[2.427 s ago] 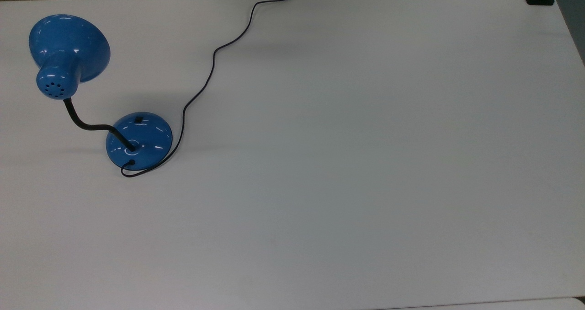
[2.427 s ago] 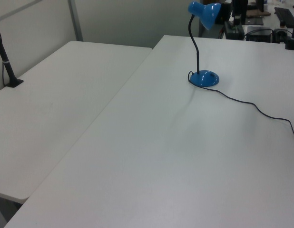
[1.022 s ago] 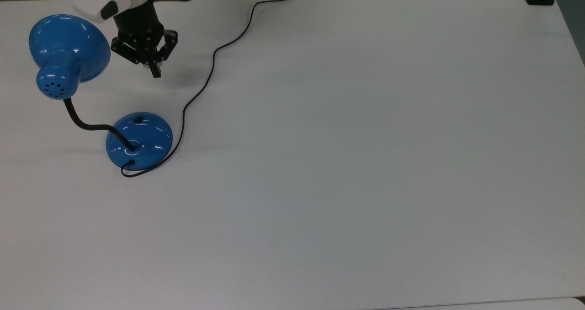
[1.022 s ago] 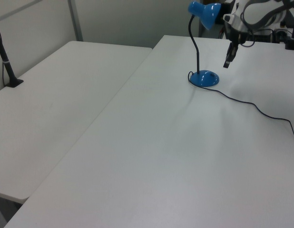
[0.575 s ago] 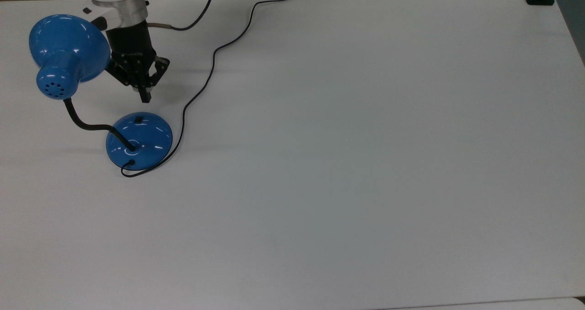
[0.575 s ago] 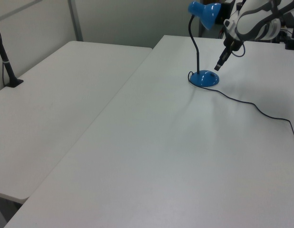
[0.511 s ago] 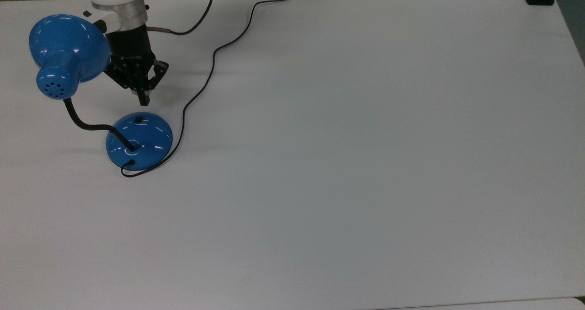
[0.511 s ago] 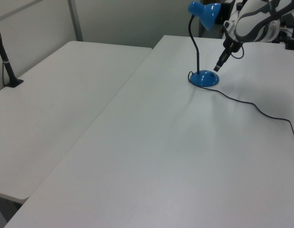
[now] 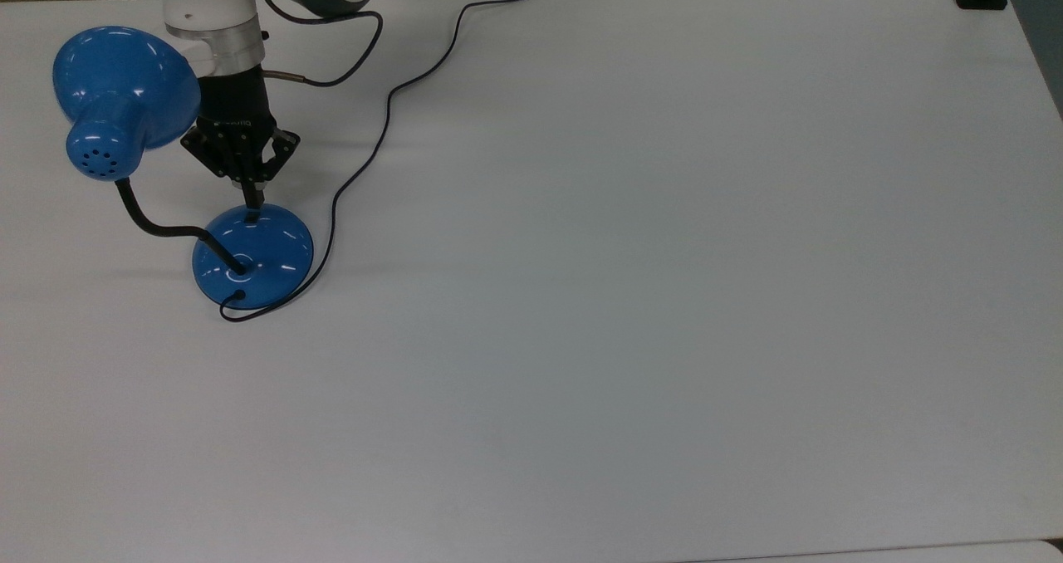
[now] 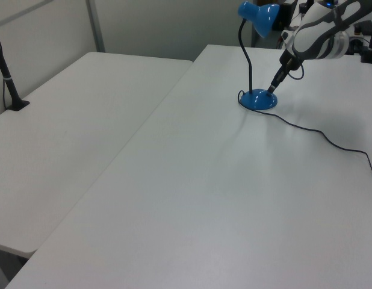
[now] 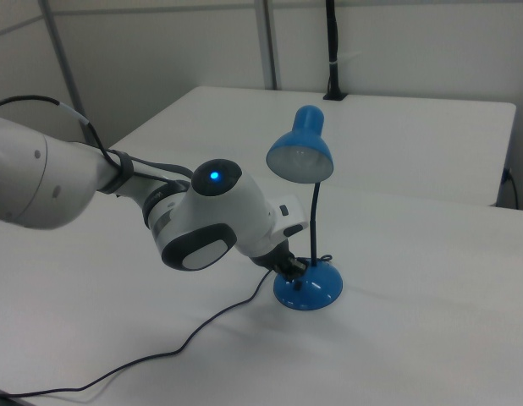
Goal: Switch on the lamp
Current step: 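Lower the gripper and press down on the switch on the lamp base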
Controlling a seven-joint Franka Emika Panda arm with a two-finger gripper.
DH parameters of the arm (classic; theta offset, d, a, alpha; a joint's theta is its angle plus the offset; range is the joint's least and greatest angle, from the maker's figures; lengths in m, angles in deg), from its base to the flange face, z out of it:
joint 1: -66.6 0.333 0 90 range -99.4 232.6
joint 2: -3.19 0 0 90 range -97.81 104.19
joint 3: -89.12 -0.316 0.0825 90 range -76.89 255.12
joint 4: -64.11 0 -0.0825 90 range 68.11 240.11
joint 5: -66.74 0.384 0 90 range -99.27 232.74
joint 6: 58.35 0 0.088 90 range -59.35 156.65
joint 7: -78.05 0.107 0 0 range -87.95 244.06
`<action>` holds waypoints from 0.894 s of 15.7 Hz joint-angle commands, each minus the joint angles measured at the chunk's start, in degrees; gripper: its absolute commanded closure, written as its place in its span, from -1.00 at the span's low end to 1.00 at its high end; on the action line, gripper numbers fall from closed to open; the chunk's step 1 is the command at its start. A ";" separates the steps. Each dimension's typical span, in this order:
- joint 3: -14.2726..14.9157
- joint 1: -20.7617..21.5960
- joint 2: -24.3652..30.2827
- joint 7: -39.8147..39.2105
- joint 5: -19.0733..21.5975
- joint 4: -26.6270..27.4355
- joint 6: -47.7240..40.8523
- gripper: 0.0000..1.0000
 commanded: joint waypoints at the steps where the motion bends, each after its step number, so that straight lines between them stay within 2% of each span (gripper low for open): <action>1: 0.17 0.31 -1.40 -0.67 1.61 -1.65 1.50 1.00; 14: 0.17 0.22 -3.50 -0.85 1.52 -2.62 1.76 1.00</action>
